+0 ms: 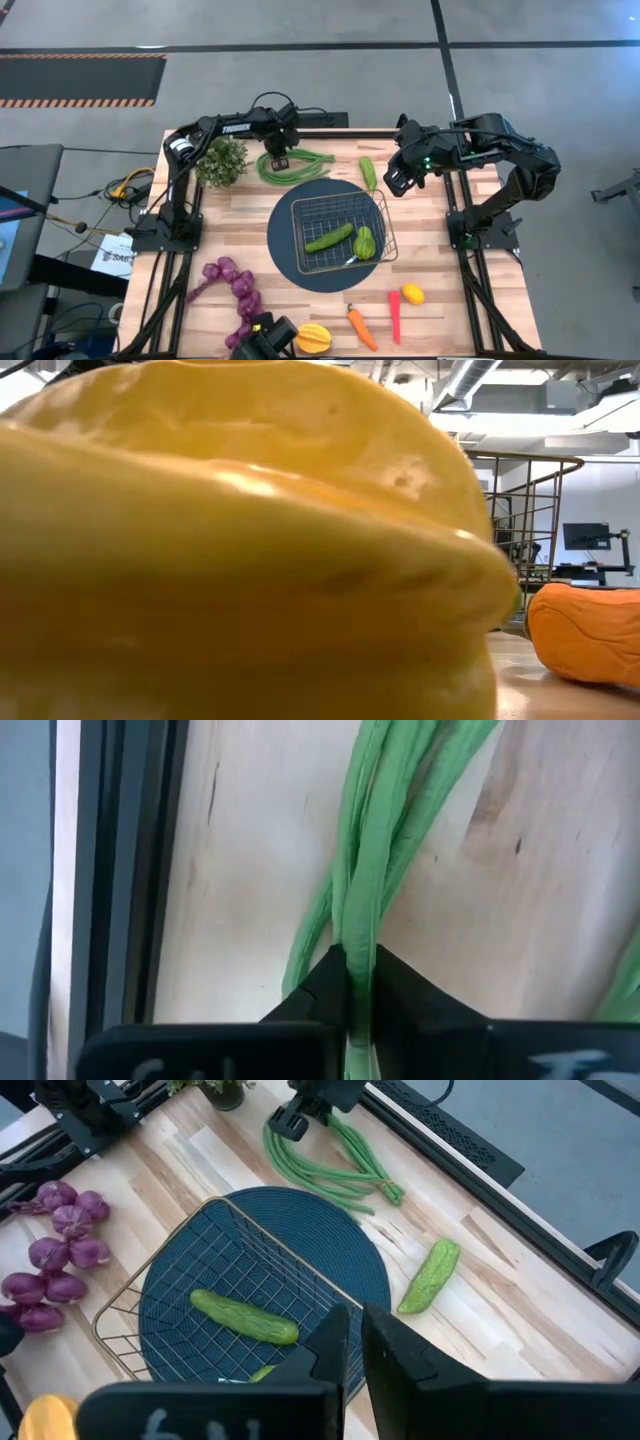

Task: Build produce basket
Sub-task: Put the green beans into the gold wire basket

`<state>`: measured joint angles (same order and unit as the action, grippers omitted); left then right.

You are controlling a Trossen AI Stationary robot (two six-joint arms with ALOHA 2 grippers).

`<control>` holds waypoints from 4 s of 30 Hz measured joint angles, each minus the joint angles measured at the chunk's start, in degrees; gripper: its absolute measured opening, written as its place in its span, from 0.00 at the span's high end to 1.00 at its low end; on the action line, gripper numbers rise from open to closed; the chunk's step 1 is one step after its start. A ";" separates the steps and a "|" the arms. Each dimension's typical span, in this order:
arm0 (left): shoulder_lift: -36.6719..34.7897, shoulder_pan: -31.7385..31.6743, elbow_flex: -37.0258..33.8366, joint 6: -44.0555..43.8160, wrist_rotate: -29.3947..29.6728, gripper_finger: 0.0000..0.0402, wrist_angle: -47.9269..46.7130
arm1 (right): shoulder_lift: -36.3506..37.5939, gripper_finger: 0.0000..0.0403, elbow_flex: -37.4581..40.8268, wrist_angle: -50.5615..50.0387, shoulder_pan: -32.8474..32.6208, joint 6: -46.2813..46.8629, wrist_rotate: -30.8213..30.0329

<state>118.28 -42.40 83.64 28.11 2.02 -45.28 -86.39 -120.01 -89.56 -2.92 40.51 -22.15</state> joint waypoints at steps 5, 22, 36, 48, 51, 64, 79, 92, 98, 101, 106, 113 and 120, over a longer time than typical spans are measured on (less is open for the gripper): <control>-0.72 0.69 0.00 -1.65 -0.45 0.99 -1.43 | 0.00 0.87 0.00 -0.01 -0.08 0.02 1.23; -31.91 2.27 -0.07 -6.02 6.72 1.00 -1.31 | 0.26 0.87 0.00 -0.09 -0.44 -0.46 1.29; -55.64 11.60 -0.05 -8.55 13.56 1.00 5.31 | 0.26 0.88 0.00 -0.44 0.24 -5.28 1.24; -57.27 15.79 -0.05 -8.61 14.83 1.00 7.93 | -0.11 0.97 -0.02 28.27 2.46 -25.22 9.57; -57.33 15.79 -0.05 -7.86 15.01 1.00 8.52 | -0.15 0.92 -0.04 31.46 3.81 -26.36 13.14; -57.55 15.79 -0.05 -7.38 14.95 1.00 7.02 | -15.91 0.64 0.07 30.98 9.99 -23.25 25.05; -58.10 15.79 -0.05 -7.82 14.77 1.00 3.20 | -17.94 0.55 -0.02 53.08 18.85 -28.86 27.80; -58.05 16.05 -0.03 -10.20 9.23 1.00 2.65 | -22.21 0.55 -0.07 64.46 22.04 -31.99 26.07; -58.05 16.15 -0.03 -10.88 9.64 1.00 -0.16 | -23.80 0.55 0.07 70.80 23.04 -33.13 26.58; -57.82 16.16 -0.03 -11.24 9.57 1.00 -0.96 | -23.45 0.55 -0.07 73.30 23.82 -33.48 26.45; -57.52 16.21 -0.01 -11.01 10.87 1.00 -0.40 | -21.99 0.55 -0.02 71.60 24.26 -31.56 28.89; -57.18 16.21 -0.01 -10.83 12.22 1.00 -0.27 | -20.21 0.55 0.00 59.36 19.89 -31.25 30.20; -56.42 16.21 -0.01 -10.25 12.29 1.00 0.11 | -19.60 0.57 -0.04 51.45 12.72 -31.85 21.80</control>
<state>61.86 -26.20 83.64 17.86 14.31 -45.16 -105.99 -120.05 -38.11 9.80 8.66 -0.35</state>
